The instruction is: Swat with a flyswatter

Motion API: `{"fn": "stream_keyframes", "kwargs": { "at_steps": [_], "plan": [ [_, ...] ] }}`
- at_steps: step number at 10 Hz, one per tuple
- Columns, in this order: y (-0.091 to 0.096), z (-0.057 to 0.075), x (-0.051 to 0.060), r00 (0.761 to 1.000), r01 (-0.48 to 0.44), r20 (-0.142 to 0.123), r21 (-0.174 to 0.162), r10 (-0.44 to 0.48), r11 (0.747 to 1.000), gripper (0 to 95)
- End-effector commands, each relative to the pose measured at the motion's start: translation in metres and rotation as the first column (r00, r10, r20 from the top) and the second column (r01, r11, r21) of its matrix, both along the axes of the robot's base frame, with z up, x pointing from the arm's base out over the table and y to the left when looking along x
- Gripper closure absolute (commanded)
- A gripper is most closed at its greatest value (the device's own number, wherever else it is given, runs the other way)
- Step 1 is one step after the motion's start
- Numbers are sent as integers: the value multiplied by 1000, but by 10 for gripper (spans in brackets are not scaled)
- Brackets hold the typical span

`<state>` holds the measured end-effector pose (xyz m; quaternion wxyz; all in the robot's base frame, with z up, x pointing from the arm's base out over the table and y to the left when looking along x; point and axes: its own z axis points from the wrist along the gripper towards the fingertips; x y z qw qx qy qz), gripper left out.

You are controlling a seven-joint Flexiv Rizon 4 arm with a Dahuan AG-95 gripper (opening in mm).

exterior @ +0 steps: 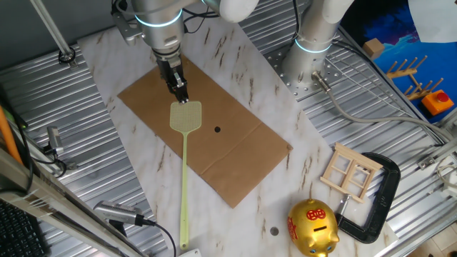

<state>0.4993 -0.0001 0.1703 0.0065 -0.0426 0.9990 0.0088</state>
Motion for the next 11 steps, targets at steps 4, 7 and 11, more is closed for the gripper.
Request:
{"fn": "stream_keyframes", "kwargs": {
  "at_steps": [4,7,11],
  "plan": [
    [0,0,1,1000,21,-3,-2,-21,1000,950],
    [0,0,1,1000,21,-3,-2,-21,1000,950],
    [0,0,1,1000,-20,-3,-4,20,1000,950]
  ]
}}
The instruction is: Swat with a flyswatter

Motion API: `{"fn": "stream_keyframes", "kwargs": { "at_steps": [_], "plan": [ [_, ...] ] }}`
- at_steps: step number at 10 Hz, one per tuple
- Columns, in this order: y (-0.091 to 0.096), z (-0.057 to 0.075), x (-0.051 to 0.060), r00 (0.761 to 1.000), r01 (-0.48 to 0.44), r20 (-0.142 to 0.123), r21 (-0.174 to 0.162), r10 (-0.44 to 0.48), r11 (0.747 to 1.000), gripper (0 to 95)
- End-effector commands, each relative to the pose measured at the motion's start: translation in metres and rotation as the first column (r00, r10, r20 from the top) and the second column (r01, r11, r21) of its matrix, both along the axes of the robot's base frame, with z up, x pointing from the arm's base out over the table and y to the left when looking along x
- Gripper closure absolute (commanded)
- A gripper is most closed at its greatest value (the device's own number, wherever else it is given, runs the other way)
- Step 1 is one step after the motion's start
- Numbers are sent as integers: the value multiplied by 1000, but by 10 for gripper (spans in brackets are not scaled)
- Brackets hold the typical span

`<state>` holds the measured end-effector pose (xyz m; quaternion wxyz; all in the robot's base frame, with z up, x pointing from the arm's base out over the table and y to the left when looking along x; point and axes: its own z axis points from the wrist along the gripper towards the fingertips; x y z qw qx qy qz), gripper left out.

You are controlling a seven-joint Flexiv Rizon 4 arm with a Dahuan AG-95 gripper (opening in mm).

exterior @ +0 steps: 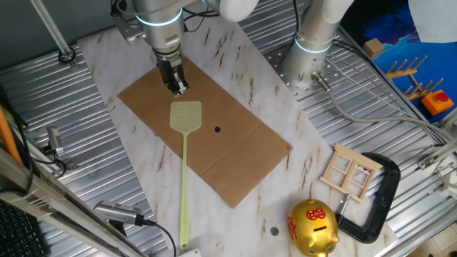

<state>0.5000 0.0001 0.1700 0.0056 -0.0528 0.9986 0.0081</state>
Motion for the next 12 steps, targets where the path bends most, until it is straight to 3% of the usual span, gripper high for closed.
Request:
{"fn": "stream_keyframes", "kwargs": {
  "at_steps": [1,3,4,5,7,12],
  "plan": [
    [0,0,0,1000,-3,-1,-3,3,1000,950],
    [0,0,0,995,-99,4,2,99,995,950],
    [0,0,0,994,-108,-9,-7,108,994,950],
    [0,0,0,986,-165,-26,5,165,986,950],
    [0,0,0,969,-244,-31,13,245,970,950],
    [0,0,0,942,-334,-37,20,334,943,950]
  ]
}}
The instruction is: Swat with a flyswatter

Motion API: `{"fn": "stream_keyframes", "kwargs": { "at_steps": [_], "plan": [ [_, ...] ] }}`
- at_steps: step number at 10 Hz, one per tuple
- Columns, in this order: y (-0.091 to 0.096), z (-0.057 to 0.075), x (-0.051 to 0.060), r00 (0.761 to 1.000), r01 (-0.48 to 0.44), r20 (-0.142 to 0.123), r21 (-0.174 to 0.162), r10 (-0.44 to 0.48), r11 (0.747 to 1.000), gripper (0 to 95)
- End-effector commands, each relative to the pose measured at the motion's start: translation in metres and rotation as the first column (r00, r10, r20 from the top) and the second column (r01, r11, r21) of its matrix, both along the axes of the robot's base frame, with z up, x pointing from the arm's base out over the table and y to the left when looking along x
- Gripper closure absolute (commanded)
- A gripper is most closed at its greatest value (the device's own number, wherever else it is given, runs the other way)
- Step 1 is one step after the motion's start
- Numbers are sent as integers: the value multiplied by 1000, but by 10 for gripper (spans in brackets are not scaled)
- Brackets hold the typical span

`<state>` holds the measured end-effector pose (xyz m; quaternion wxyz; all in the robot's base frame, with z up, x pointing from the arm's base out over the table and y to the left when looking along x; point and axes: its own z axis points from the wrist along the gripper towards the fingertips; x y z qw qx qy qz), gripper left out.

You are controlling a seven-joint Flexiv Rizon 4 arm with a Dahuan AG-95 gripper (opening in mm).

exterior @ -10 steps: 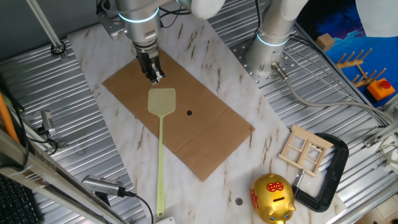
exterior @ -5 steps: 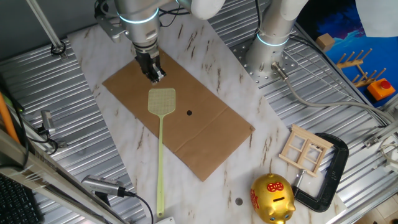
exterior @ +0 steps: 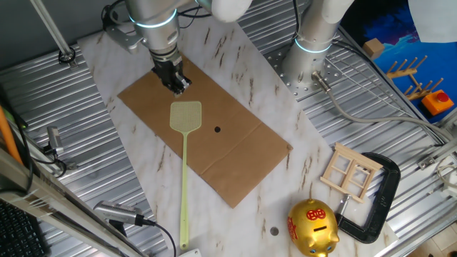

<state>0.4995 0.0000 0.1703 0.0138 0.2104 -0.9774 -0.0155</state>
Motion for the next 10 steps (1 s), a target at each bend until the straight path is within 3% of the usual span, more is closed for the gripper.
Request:
{"fn": "stream_keyframes", "kwargs": {
  "at_steps": [1,4,5,7,9,10],
  "plan": [
    [0,0,1,999,-32,-3,4,32,999,950],
    [8,-7,8,999,-41,-2,9,41,999,950],
    [22,-18,19,999,-44,-2,9,44,999,950],
    [39,-34,31,999,-42,-3,6,42,999,950],
    [60,-67,53,998,-55,-2,7,55,998,950],
    [66,-77,63,997,-72,1,12,72,997,950]
  ]
}}
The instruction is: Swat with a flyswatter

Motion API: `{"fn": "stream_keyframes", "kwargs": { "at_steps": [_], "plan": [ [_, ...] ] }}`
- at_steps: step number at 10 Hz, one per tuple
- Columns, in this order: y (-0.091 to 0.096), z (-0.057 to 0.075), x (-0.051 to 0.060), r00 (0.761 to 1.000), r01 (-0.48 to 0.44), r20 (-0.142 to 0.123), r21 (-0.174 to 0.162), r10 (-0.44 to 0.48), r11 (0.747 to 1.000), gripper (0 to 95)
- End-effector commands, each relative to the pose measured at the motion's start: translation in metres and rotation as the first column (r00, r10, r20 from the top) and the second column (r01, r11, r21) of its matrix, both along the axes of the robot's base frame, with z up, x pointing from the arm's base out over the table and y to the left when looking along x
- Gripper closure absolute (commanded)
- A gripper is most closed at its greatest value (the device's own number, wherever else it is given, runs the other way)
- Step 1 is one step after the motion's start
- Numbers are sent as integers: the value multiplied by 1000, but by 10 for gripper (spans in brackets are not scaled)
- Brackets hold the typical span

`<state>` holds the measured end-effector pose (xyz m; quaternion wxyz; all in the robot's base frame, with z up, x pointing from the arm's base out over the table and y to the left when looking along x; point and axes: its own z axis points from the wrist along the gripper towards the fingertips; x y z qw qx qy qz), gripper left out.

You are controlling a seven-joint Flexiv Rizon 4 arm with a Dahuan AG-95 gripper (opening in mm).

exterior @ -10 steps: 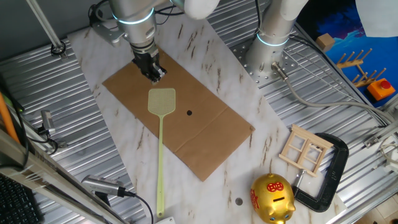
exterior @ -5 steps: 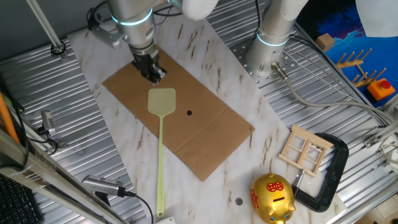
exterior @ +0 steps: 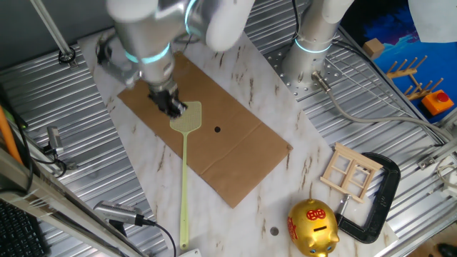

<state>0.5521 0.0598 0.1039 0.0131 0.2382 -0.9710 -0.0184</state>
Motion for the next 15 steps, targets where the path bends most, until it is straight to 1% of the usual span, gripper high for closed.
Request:
{"fn": "stream_keyframes", "kwargs": {
  "at_steps": [1,3,4,6,8,9,10,11,12,13,15],
  "plan": [
    [10,-16,17,1000,-30,-1,7,30,1000,950],
    [12,-19,25,999,-53,-1,5,53,999,950],
    [12,-18,27,998,-59,-1,3,59,998,950],
    [11,-16,26,997,-78,-20,6,78,997,950],
    [11,-16,26,991,-127,-47,15,128,992,950],
    [11,-16,26,983,-168,-64,20,169,986,950],
    [11,-16,26,977,-200,-75,22,201,980,950],
    [12,-15,25,963,-258,-75,35,260,966,760],
    [15,-15,25,955,-284,-68,52,288,957,570],
    [20,-17,28,956,-284,-57,82,289,955,570],
    [32,-24,33,958,-273,-67,82,279,958,570]
  ]
}}
